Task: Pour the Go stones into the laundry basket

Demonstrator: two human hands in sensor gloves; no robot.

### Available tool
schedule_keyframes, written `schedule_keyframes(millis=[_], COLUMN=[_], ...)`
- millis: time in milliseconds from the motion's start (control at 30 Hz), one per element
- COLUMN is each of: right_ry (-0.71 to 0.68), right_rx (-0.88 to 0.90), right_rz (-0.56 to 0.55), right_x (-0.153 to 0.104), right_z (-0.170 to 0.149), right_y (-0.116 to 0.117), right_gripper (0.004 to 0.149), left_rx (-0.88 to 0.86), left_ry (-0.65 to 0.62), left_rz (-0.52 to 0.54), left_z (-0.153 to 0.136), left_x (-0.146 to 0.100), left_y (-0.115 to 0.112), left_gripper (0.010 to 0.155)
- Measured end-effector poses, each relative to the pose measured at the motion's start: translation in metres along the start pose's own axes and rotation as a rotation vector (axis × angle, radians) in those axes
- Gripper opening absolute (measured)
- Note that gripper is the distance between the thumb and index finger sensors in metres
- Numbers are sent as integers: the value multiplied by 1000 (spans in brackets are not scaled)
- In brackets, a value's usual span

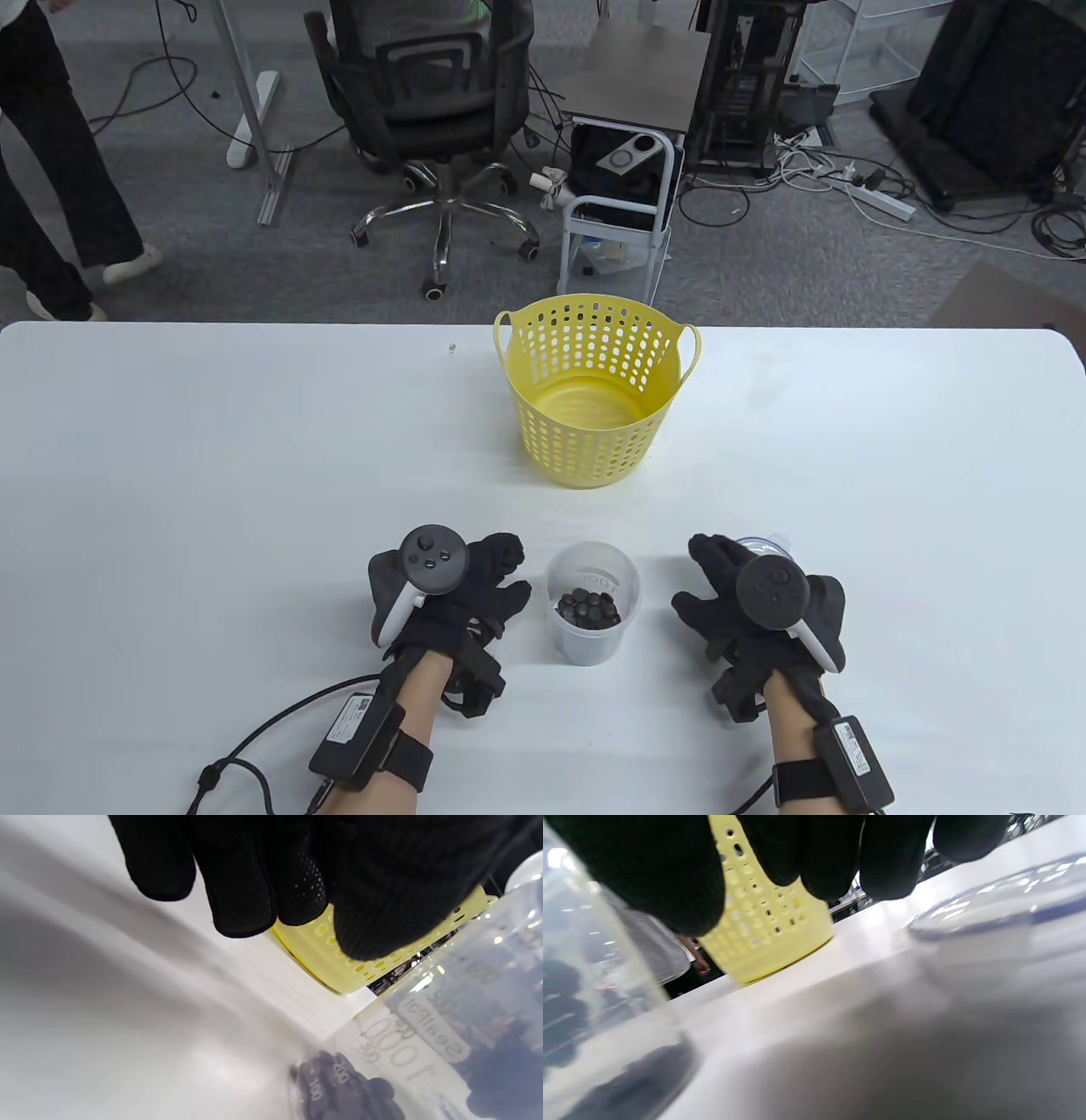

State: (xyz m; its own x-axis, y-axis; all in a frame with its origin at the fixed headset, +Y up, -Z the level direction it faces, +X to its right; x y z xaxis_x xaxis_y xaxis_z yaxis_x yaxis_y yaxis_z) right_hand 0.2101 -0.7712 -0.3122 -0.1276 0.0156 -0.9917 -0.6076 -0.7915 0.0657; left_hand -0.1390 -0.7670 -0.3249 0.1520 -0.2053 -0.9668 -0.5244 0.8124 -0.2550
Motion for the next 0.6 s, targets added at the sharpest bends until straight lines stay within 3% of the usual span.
schedule_keyframes(millis=[167, 300, 600], right_ry=[-56, -86, -92], right_rx=[95, 193, 276], right_rz=[181, 263, 344], right_x=[2, 2, 3], right_z=[12, 18, 25], right_y=[16, 27, 45], right_gripper=[79, 86, 96], left_rx=[30, 81, 193], left_ry=[-36, -90, -262], left_rz=[-139, -256, -223], left_z=[4, 8, 22], left_x=[-1, 0, 0], left_y=[-4, -15, -30], left_gripper=[89, 102, 108])
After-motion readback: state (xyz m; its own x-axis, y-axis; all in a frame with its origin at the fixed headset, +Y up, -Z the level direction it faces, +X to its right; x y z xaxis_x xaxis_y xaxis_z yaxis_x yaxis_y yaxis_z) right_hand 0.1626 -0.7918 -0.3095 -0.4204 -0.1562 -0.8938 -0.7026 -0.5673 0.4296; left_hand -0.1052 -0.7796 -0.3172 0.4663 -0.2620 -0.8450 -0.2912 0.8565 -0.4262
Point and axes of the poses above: the tracker on the back of each hand, its own z axis roughly to the thumb side, its own x axis roughly from the wrist to the fingertips, y = z × x, the point moved 1 cm from there along x, roughly from the wrist to the fingertips, and after that the axes turned 6 degrees about x, right-handed, at the moved point
